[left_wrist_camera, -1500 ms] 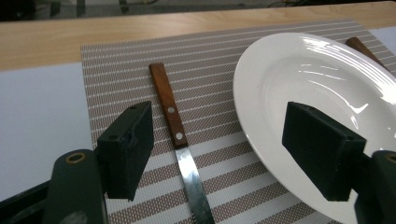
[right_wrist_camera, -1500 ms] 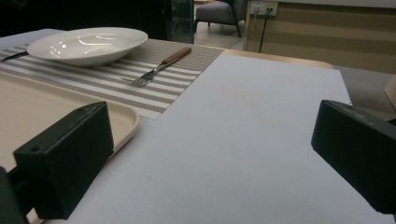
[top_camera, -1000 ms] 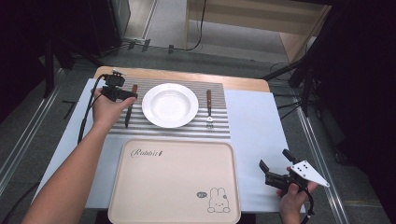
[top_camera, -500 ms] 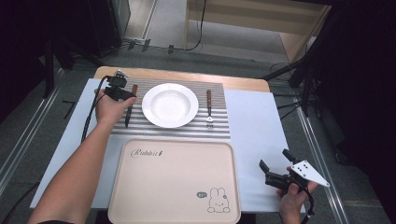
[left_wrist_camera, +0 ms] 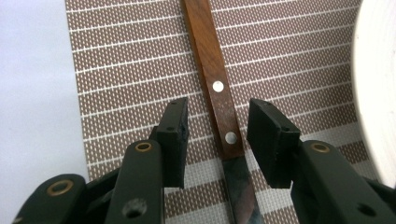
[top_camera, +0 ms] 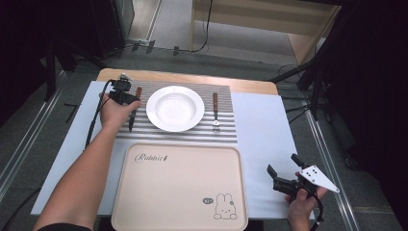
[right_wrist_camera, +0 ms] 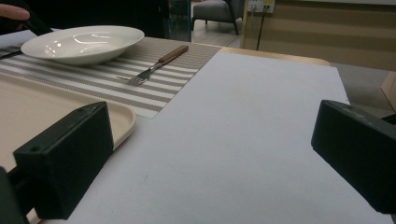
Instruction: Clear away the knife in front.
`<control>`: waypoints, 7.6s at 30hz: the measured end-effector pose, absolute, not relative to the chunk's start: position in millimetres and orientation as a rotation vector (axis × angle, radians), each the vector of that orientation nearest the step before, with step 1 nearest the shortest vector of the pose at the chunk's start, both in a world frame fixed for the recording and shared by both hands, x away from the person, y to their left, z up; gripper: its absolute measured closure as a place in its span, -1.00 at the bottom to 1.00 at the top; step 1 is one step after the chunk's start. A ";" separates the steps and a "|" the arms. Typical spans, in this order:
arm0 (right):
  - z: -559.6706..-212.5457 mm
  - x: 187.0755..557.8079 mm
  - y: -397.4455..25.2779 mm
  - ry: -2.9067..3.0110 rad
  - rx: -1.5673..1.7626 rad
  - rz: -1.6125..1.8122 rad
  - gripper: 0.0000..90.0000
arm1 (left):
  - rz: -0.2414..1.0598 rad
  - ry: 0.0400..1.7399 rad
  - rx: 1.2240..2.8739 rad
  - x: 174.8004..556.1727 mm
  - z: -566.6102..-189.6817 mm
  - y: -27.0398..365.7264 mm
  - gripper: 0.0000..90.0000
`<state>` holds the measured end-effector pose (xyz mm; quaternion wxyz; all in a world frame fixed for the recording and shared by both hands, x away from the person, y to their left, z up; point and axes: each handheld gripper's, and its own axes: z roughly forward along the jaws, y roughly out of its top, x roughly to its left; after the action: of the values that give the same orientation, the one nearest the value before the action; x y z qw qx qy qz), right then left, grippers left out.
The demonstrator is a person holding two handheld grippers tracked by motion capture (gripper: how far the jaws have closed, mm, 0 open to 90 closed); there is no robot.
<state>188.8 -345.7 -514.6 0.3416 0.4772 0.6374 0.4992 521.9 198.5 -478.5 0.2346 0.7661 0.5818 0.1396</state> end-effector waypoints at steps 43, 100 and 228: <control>-515.1 190.3 -345.0 1.659 1.259 1.272 -1.00 | 0.420 1.500 2.216 522.1 -479.3 192.3 0.69; -514.9 190.4 -345.4 1.659 1.261 1.276 -1.00 | 0.329 1.456 2.149 492.2 -452.6 201.8 0.70; -515.0 190.2 -343.9 1.664 1.251 1.261 -1.00 | 0.261 0.881 2.206 276.8 -495.0 165.8 0.97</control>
<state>190.2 -343.9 -515.0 0.3464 0.4823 0.6412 0.4860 276.8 165.8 -495.0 0.3670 0.8588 0.3427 0.1017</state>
